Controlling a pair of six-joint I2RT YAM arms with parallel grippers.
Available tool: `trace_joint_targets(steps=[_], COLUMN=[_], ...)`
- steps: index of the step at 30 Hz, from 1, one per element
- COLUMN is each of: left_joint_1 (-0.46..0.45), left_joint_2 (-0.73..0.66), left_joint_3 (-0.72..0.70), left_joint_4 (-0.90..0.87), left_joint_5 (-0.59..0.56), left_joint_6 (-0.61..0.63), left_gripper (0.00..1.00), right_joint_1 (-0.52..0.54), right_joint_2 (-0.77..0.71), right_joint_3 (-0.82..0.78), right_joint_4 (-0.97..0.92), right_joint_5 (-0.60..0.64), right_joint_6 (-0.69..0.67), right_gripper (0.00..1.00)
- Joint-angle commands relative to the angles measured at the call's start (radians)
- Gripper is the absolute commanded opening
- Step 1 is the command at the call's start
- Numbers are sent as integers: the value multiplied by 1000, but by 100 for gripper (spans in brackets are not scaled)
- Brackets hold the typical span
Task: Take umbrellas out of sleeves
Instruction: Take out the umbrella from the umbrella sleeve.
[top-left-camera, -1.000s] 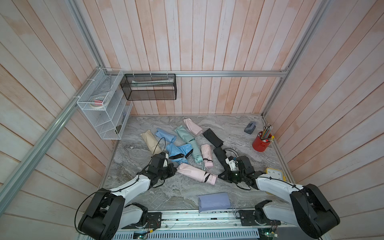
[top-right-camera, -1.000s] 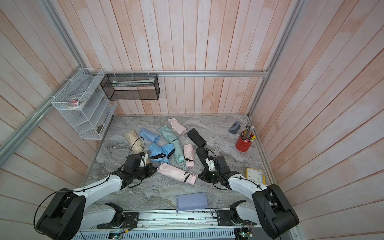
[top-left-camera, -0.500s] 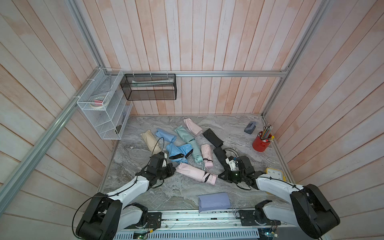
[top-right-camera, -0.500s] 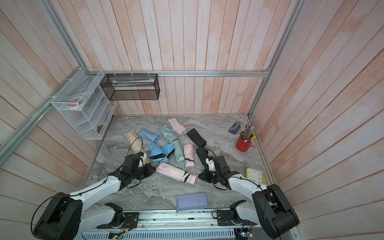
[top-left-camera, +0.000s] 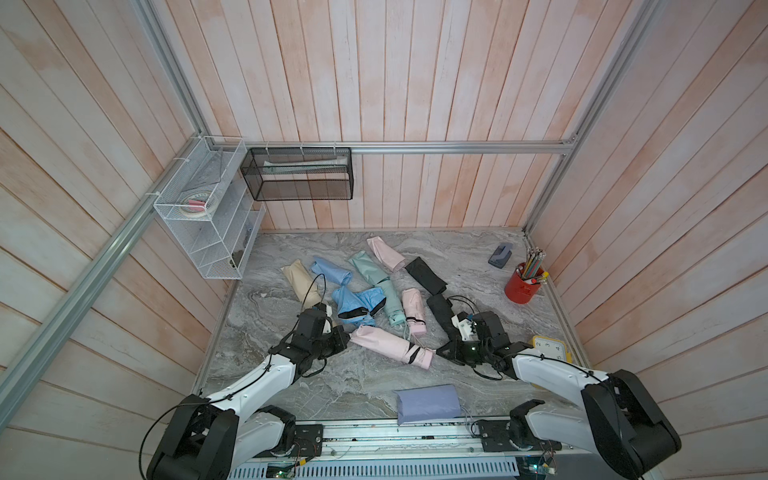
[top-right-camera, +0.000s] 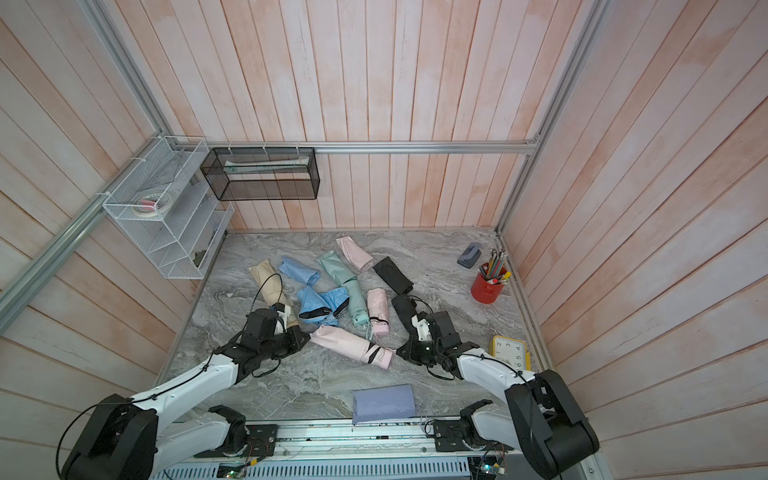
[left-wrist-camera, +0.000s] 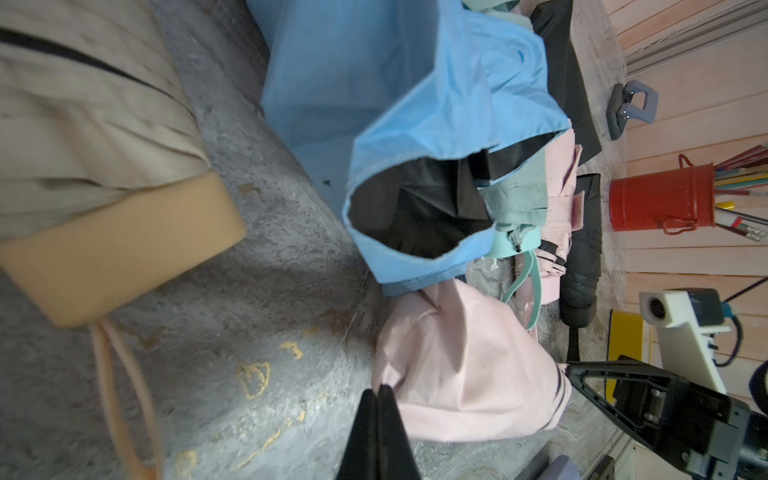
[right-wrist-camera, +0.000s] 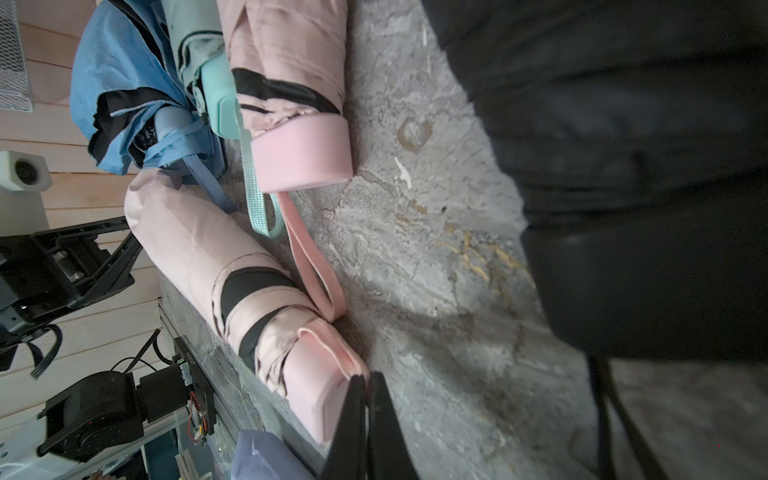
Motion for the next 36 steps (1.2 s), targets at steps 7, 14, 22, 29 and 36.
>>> trace_joint_targets(steps=[7, 14, 22, 29, 36], left_joint_1=[18, 19, 19, 19, 19], left_joint_2=[-34, -38, -31, -59, 63], left_joint_3=[-22, -26, -24, 30, 53], left_joint_4=[-25, -24, 27, -1, 85], left_joint_5=[-74, -74, -12, -27, 73], left_joint_6=[-4, -5, 12, 94, 100], left_gripper=[0, 0, 40, 52, 46], right_joint_1=[-17, -19, -19, -19, -19], right_joint_2=[-13, -12, 3, 24, 23], right_joint_3=[-5, -7, -14, -7, -3], right_joint_4=[-39, -37, 9, 17, 14], right_joint_5=[38, 36, -11, -32, -35], right_joint_6=[-24, -23, -13, -25, -23], right_gripper=[0, 0, 0, 0, 0])
